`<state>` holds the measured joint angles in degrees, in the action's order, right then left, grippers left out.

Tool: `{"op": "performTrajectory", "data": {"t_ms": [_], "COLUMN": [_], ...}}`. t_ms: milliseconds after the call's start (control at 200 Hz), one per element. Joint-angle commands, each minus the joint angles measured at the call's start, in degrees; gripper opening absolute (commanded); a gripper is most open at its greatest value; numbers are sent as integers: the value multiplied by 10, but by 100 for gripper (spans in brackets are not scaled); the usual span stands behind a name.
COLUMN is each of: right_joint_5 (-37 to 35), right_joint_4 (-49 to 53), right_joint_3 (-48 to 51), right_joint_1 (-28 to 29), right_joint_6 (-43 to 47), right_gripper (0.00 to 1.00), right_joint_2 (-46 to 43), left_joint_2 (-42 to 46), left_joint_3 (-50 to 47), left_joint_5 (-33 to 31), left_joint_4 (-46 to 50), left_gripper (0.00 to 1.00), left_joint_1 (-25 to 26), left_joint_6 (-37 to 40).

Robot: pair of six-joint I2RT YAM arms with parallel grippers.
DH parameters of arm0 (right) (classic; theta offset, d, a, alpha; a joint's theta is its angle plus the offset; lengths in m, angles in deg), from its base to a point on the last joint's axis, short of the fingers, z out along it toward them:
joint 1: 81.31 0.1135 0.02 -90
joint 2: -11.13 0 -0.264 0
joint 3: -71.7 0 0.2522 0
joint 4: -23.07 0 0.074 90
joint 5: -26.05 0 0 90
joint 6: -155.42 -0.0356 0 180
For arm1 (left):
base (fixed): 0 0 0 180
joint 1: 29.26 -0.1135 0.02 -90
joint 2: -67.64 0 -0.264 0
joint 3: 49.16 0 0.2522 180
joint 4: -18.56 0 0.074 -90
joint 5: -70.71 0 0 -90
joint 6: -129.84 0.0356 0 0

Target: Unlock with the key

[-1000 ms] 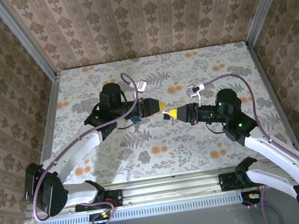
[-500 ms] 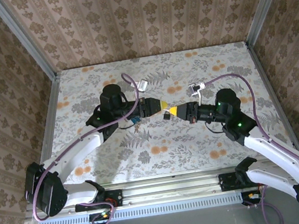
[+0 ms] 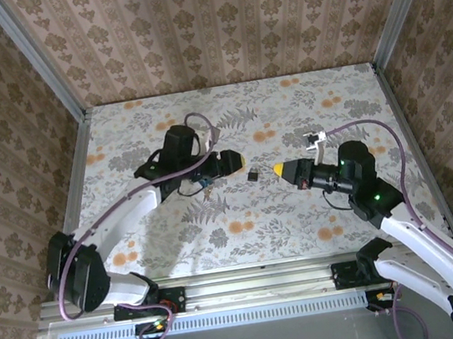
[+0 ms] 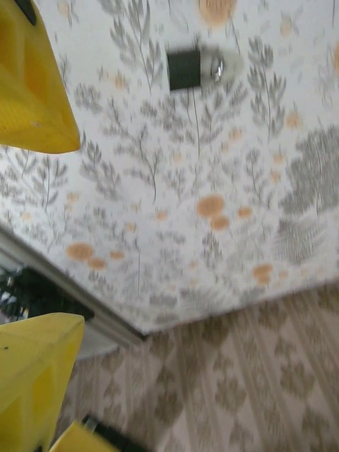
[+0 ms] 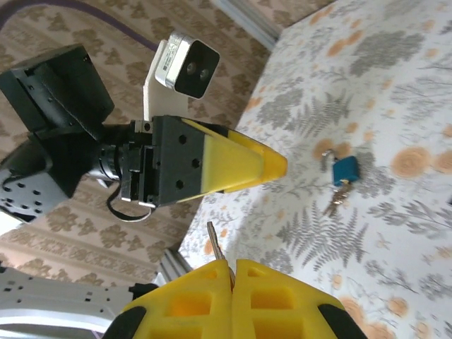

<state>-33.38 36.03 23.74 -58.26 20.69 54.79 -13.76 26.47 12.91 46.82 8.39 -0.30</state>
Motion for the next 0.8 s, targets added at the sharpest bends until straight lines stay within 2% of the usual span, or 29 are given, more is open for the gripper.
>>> {"op": "performTrajectory", "data": {"t_ms": [0, 290, 795], "right_joint_5": [-48, -100, -130], "right_joint_4": [68, 129, 110], "right_joint_3": [17, 65, 148], "right_joint_1": [-9, -34, -52], "right_joint_6": [22, 18, -24], "right_gripper": [0, 0, 0], "right_joint_2": [-29, -97, -117], "left_joint_2": [-44, -188, -407], "left_joint_3": [49, 175, 387], "left_joint_5": [-77, -146, -252], "left_joint_4": [107, 198, 334], "left_gripper": [62, 61, 61], "left_joint_1": [10, 41, 84], "left_joint_6": [45, 66, 92]}}
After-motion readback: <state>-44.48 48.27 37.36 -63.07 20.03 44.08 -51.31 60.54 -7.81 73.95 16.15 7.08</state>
